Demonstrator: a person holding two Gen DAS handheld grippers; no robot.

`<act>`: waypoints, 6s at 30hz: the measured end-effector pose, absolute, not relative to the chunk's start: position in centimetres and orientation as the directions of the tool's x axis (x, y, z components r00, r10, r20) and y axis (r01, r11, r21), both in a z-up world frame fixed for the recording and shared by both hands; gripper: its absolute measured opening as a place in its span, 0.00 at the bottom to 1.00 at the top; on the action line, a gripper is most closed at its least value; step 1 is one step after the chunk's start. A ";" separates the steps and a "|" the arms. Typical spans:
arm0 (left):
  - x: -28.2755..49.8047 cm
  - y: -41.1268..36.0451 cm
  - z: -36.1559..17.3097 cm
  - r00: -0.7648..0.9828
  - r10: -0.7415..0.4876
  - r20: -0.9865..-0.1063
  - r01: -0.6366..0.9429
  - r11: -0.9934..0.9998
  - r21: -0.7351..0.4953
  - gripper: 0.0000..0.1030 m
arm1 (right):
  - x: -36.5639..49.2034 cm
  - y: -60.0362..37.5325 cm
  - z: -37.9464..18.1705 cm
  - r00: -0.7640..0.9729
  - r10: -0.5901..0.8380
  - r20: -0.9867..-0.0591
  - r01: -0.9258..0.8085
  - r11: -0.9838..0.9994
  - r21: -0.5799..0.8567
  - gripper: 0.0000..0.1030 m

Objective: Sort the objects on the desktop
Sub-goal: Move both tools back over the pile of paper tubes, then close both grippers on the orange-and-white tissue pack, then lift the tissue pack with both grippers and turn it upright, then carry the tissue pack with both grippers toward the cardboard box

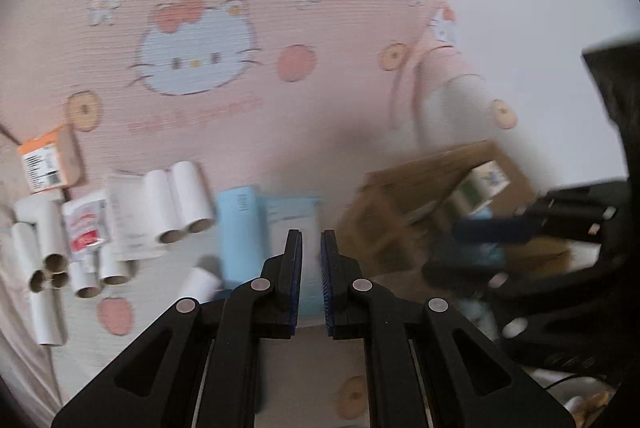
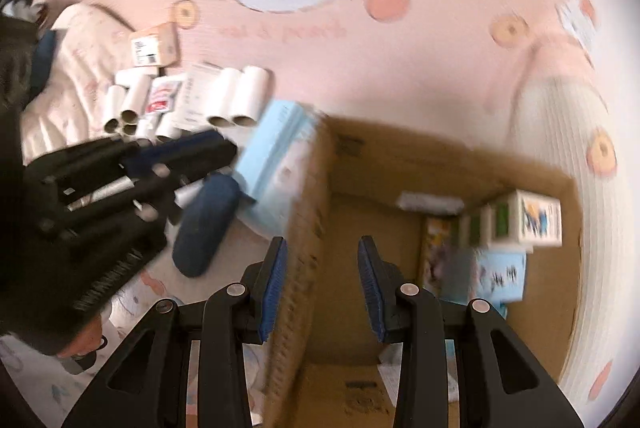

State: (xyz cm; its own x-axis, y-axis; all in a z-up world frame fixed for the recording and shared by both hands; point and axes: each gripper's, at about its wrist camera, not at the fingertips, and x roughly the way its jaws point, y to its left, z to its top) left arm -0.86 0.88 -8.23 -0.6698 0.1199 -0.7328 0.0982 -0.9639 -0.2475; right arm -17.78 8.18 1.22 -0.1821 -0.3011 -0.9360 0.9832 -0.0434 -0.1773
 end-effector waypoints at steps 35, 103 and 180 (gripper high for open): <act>2.1 -30.8 -13.9 -0.560 -0.155 -0.814 0.483 -0.859 -0.169 0.30 | 0.6 -16.5 -7.4 0.168 -0.236 -0.957 0.958 0.267 0.102 0.32; -4.5 -32.4 -12.8 -0.626 0.078 -0.776 0.426 -0.800 -0.424 0.51 | 0.7 -24.1 -12.3 0.527 -0.359 -0.770 0.848 0.165 0.504 0.34; -0.1 -23.1 -18.0 -0.656 0.026 -0.755 0.365 -0.864 -0.347 0.47 | -4.4 -15.0 -16.2 0.480 -0.376 -0.793 0.872 0.109 0.477 0.35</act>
